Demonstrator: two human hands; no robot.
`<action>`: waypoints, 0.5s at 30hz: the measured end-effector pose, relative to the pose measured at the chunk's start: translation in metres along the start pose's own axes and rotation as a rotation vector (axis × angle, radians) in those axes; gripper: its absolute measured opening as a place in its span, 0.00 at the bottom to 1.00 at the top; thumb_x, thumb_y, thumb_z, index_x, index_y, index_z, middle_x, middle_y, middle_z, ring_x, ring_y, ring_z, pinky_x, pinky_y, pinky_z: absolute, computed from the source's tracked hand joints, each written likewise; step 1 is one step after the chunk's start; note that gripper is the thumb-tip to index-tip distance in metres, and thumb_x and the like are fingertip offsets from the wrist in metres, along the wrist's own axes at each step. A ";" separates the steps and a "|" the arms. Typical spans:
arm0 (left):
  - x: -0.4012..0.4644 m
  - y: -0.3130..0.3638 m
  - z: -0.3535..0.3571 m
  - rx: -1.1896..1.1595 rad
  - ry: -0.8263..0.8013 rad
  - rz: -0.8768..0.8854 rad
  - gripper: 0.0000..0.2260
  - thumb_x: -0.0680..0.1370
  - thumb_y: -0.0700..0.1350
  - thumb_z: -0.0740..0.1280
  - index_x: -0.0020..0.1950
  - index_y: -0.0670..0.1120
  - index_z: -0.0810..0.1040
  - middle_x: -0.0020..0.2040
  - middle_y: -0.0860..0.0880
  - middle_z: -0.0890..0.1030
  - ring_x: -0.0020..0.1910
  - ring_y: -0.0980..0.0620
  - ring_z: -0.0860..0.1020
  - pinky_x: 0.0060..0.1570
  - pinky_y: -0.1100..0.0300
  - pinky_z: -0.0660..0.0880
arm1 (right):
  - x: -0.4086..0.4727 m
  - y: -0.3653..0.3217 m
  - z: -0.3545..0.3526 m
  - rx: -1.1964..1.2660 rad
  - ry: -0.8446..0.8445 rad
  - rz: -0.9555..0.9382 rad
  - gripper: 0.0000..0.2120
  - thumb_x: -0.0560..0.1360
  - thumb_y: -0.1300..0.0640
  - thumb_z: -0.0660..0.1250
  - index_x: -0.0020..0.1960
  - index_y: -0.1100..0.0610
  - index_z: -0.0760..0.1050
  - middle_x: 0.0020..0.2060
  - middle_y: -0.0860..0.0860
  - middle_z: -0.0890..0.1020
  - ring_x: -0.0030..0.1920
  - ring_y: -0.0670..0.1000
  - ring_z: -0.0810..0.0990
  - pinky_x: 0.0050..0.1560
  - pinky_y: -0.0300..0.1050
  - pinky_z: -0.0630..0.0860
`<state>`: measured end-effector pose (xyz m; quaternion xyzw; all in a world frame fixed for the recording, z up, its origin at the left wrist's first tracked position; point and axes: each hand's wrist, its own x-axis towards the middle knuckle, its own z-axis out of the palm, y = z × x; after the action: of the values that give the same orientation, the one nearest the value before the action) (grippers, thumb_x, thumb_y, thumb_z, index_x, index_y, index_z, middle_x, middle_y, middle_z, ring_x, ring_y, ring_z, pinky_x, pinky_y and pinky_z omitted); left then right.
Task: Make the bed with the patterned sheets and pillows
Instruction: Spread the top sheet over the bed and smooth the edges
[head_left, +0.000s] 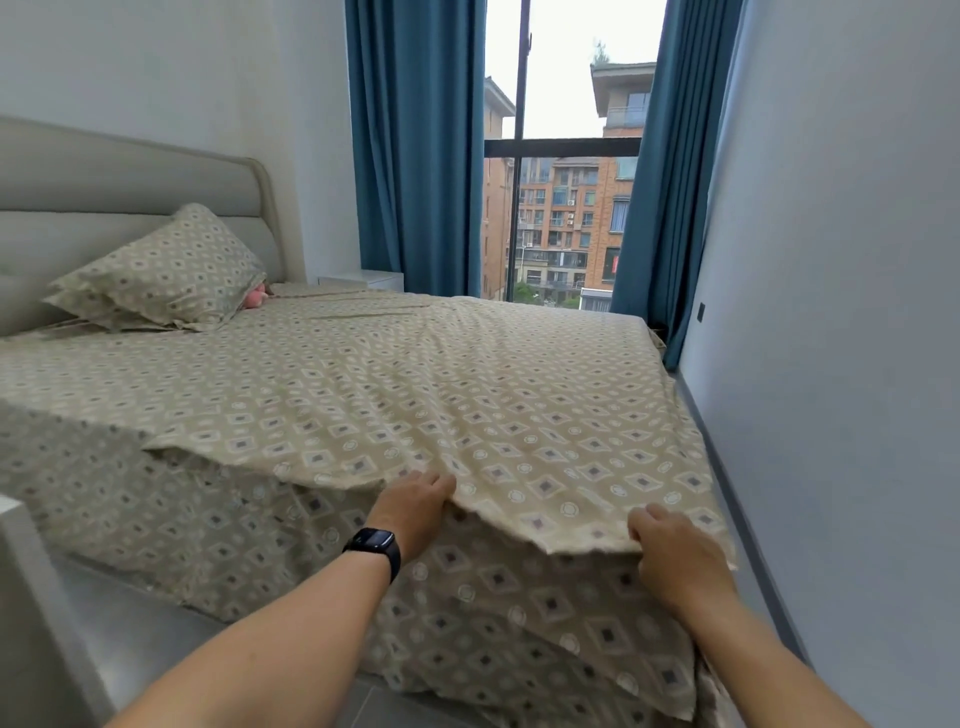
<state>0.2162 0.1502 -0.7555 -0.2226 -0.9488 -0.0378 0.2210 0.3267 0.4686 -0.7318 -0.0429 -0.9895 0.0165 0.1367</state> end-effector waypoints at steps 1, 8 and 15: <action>0.000 0.001 -0.003 -0.041 0.001 -0.015 0.06 0.77 0.35 0.65 0.48 0.46 0.75 0.42 0.48 0.77 0.37 0.46 0.71 0.35 0.57 0.64 | 0.001 -0.001 -0.004 0.010 -0.013 0.028 0.10 0.75 0.64 0.57 0.46 0.50 0.71 0.45 0.47 0.77 0.44 0.50 0.75 0.41 0.45 0.69; 0.012 0.016 -0.027 -0.182 -0.133 0.023 0.07 0.82 0.40 0.56 0.45 0.46 0.69 0.44 0.47 0.76 0.40 0.45 0.72 0.41 0.51 0.71 | 0.010 0.018 -0.034 -0.059 -0.085 0.181 0.10 0.75 0.59 0.57 0.46 0.49 0.75 0.50 0.49 0.80 0.45 0.54 0.75 0.44 0.46 0.73; -0.002 -0.006 -0.006 -0.252 -0.466 -0.090 0.04 0.76 0.46 0.61 0.44 0.49 0.74 0.42 0.50 0.78 0.41 0.46 0.76 0.41 0.54 0.71 | -0.007 -0.006 0.012 0.003 -0.678 -0.045 0.09 0.77 0.57 0.59 0.39 0.49 0.71 0.48 0.52 0.82 0.43 0.48 0.76 0.45 0.42 0.71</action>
<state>0.2177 0.1434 -0.7513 -0.2086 -0.9708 -0.1129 -0.0345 0.3300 0.4621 -0.7451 -0.0131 -0.9794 0.0284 -0.1997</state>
